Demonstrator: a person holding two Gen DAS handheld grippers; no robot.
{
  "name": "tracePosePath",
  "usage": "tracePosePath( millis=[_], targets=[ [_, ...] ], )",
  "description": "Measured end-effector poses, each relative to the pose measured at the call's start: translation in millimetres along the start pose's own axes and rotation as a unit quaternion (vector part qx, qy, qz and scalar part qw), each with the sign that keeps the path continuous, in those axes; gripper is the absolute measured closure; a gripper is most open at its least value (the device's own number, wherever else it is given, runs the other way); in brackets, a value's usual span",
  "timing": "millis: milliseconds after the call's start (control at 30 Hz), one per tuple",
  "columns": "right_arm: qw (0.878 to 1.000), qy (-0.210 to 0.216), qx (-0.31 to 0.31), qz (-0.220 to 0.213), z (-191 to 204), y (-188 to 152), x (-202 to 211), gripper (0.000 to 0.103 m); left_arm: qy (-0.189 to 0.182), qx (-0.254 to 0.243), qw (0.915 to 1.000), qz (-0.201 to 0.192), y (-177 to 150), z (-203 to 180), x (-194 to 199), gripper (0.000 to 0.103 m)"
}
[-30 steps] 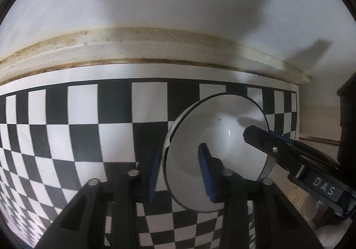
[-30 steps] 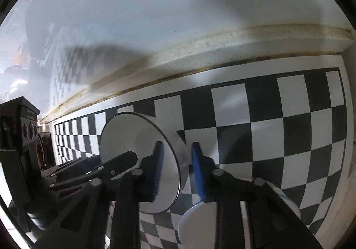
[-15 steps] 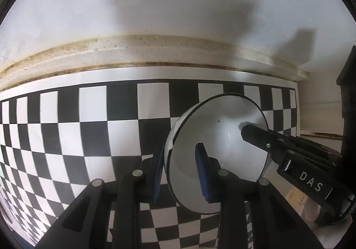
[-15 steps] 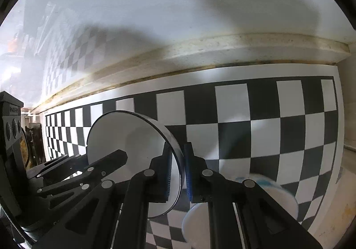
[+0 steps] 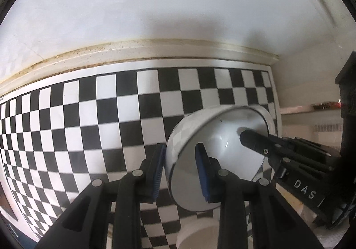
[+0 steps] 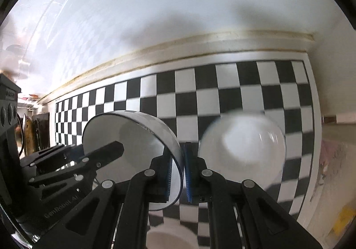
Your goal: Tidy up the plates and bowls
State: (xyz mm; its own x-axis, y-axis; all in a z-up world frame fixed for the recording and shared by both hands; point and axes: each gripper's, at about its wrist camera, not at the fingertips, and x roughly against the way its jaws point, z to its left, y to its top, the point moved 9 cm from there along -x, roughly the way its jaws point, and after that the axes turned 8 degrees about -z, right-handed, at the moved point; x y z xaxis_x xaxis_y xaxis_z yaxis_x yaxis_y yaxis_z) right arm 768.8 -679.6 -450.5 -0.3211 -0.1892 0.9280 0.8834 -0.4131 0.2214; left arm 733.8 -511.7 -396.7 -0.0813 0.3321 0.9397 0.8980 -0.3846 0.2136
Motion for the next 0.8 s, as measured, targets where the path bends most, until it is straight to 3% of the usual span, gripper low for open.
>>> tracePosePath(
  millis=[300,600,800],
  targets=[
    [1.000,0.004,-0.027,-0.005,-10.1,-66.4,37.6,0.091,-0.020,-0.033,0.9992,0.001,-44.9,-15.0,32.5,0.077],
    [0.999,0.009,-0.053,0.011,-20.1,-145.8,51.0,0.091,-0.040,-0.054,0.9973,0.030,-96.4,-42.3,30.3,0.077],
    [0.997,0.014,-0.069,0.041,-27.0,-198.2,45.8,0.091,-0.041,-0.063,0.9954,0.060,-131.3,-40.1,23.0,0.077]
  ],
)
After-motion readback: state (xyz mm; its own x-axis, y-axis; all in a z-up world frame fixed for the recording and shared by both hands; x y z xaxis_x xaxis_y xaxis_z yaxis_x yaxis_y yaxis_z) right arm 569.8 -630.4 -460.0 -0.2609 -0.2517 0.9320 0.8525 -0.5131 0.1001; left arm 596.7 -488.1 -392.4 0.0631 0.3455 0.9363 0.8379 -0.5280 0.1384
